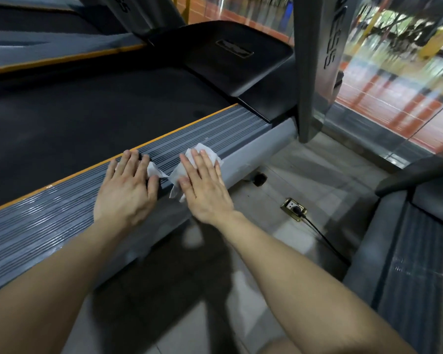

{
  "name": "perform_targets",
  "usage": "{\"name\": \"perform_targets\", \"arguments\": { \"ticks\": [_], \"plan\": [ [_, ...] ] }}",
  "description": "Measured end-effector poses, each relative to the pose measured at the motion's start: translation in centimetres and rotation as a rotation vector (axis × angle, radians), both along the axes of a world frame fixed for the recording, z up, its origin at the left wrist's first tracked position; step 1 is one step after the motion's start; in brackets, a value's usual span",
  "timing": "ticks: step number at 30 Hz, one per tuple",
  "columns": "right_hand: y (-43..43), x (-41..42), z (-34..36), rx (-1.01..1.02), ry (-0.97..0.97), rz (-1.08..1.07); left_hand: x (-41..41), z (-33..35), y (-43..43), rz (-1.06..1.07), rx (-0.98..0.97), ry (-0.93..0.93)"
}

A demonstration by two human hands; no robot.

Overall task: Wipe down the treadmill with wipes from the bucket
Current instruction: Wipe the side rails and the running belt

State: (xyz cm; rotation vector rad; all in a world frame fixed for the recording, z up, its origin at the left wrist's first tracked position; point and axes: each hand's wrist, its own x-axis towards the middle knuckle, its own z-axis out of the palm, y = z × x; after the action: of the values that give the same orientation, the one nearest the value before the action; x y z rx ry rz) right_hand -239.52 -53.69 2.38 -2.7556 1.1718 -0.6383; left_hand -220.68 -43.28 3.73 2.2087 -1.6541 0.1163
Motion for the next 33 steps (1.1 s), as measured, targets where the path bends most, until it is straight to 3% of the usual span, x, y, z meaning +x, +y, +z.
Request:
{"name": "perform_targets", "arguments": {
  "ticks": [9, 13, 16, 18, 21, 25, 30, 33],
  "plan": [
    [1.2, 1.9, -1.6, -0.023, -0.205, -0.131, 1.7, -0.6, 0.1, -0.164, 0.060, -0.021],
    [-0.3, 2.4, -4.1, 0.136, -0.508, -0.368, 0.7, 0.2, -2.6, -0.230, 0.126, -0.085],
    [-3.0, 2.1, -5.3, 0.197, -0.735, -0.425, -1.5, 1.8, -7.3, -0.352, 0.160, -0.144],
    [-5.1, 1.7, -5.9, 0.123, -0.773, -0.410, -3.0, 2.9, -11.4, -0.444, 0.175, -0.156],
    [-8.4, 0.5, -6.0, 0.185, -0.750, -0.378, -6.1, 4.1, -17.2, -0.536, 0.178, -0.112],
    [-16.6, -4.5, -3.7, 0.160, -0.740, -0.411, -9.4, 4.7, -21.8, -0.548, 0.145, -0.121],
    [-25.8, -8.9, 0.3, 0.329, -0.950, -0.533, -9.3, 4.6, -22.2, -0.562, 0.119, -0.118],
    [-22.9, -5.8, -1.1, 0.171, -1.097, -0.483, -10.6, 4.6, -23.5, -0.497, -0.004, -0.132]
  ]
}}
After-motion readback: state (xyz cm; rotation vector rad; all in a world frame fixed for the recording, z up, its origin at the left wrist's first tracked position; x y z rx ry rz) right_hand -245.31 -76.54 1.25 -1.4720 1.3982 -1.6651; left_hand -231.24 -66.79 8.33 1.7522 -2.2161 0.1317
